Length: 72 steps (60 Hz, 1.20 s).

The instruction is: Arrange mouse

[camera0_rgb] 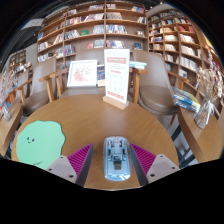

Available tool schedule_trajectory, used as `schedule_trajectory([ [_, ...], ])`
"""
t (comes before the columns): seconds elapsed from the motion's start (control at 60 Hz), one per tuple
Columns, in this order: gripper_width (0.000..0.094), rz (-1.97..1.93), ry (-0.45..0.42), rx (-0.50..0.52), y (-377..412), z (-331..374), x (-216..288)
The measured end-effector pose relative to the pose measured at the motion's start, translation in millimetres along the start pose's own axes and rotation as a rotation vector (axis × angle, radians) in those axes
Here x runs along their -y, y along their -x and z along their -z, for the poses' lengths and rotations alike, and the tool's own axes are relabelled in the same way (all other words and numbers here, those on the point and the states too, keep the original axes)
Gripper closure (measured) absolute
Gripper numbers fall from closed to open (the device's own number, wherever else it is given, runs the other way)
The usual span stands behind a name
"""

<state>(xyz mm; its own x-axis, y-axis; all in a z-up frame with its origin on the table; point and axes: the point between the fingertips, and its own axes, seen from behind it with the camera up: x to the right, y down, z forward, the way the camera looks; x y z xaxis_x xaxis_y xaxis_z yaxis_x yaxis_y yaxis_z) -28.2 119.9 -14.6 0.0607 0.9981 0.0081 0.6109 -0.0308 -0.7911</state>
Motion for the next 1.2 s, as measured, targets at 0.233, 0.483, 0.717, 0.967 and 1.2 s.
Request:
schedule_trajectory([
  [0.233, 0.0523, 0.034, 0.012, -0.034, -0.4, 5.0, 5.7],
  [0.483, 0.0524, 0.021, -0.117, 0.071, 79.5, 73.4, 87.6],
  [0.717, 0.0526, 0.034, -0.090, 0.180, 204.9, 58.5, 83.4],
  [0.967, 0.0525, 0.082, 0.022, 0.163, 254.3, 15.8, 2.6],
  [1.2, 0.0302, 0.066, 0.000, 0.102, 241.6, 13.7, -2.6],
])
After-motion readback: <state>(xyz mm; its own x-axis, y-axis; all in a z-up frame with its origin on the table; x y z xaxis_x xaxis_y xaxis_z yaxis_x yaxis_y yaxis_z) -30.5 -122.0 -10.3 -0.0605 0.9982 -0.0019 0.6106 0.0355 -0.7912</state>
